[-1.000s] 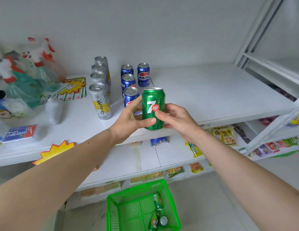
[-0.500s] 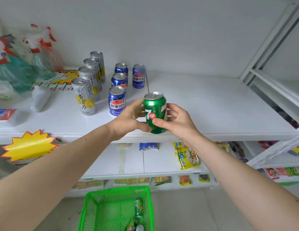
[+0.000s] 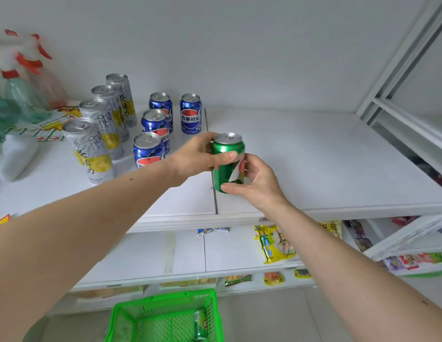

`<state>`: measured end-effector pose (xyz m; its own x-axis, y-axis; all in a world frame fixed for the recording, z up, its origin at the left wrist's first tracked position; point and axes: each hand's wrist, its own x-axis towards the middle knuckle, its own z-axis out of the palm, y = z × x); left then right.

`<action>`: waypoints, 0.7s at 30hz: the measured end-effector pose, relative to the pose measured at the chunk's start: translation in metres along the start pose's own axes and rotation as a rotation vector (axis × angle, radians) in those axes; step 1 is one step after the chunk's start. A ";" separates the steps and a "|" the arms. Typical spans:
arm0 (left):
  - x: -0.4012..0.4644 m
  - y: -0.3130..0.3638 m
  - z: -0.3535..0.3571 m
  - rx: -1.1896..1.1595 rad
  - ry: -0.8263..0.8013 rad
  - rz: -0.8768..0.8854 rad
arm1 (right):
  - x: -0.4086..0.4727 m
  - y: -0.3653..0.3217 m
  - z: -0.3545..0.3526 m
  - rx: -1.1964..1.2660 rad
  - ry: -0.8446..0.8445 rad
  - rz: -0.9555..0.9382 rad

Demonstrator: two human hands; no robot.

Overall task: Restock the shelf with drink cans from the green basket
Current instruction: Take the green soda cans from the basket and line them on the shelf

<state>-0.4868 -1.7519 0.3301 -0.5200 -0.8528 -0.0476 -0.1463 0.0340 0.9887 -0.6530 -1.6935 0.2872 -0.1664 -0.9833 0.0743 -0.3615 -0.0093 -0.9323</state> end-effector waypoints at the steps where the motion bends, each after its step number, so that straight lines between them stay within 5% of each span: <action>1: 0.008 -0.003 0.000 -0.010 -0.009 -0.006 | 0.005 0.004 -0.003 -0.005 -0.003 0.000; 15: 0.063 -0.044 0.019 -0.113 -0.009 0.054 | 0.050 0.058 0.004 -0.195 0.290 -0.029; 21: 0.057 -0.052 0.017 -0.164 0.030 0.038 | 0.046 0.067 0.002 -0.198 0.235 -0.040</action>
<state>-0.5233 -1.7935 0.2740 -0.4965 -0.8680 -0.0077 0.0134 -0.0165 0.9998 -0.6826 -1.7396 0.2274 -0.3474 -0.9137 0.2107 -0.5403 0.0114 -0.8414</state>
